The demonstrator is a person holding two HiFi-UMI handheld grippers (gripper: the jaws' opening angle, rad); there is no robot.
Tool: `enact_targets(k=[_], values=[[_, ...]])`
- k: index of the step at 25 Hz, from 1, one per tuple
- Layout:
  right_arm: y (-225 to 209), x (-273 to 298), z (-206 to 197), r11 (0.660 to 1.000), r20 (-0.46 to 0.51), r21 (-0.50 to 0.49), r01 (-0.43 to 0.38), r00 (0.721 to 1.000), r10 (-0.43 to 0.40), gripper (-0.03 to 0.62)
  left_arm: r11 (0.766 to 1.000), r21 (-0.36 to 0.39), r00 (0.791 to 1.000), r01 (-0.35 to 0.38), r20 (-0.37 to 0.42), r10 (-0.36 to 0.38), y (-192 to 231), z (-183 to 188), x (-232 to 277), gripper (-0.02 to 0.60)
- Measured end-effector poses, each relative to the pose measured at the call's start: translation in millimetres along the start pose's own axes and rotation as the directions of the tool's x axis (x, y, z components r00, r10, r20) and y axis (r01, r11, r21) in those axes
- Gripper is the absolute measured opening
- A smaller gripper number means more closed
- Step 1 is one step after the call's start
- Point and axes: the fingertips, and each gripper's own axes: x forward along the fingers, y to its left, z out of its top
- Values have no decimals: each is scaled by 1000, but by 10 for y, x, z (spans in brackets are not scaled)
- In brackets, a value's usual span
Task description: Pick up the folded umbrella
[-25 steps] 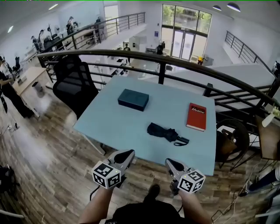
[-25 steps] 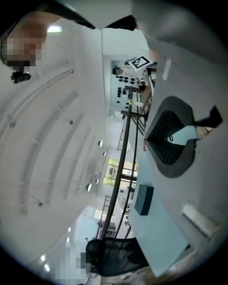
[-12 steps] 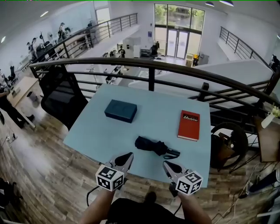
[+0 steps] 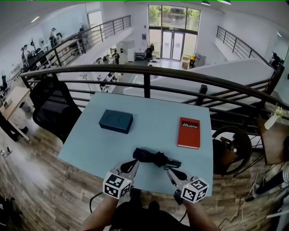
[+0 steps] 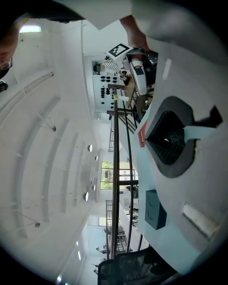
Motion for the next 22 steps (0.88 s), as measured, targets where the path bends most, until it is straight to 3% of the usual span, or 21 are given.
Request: enact_targets(k=[5, 9, 12, 17, 22], values=[[-104, 280, 163, 999, 14, -3, 46, 999, -46, 2, 999, 5, 999, 50, -16, -50, 268, 55, 269, 6], [-142, 628, 308, 997, 10, -2, 74, 997, -74, 2, 987, 144, 997, 65, -53, -58, 527, 104, 467, 6], [-201, 904, 353, 995, 5, 5, 98, 995, -98, 2, 977, 182, 992, 112, -76, -100, 734, 97, 627, 8], [-209, 1155, 396, 988, 18, 23, 150, 988, -150, 2, 922, 318, 969, 220, -183, -168, 939, -59, 808, 38], [-439, 1204, 420, 981, 28, 49, 188, 982, -189, 2, 882, 337, 930, 329, -276, -241, 980, -193, 1172, 83]])
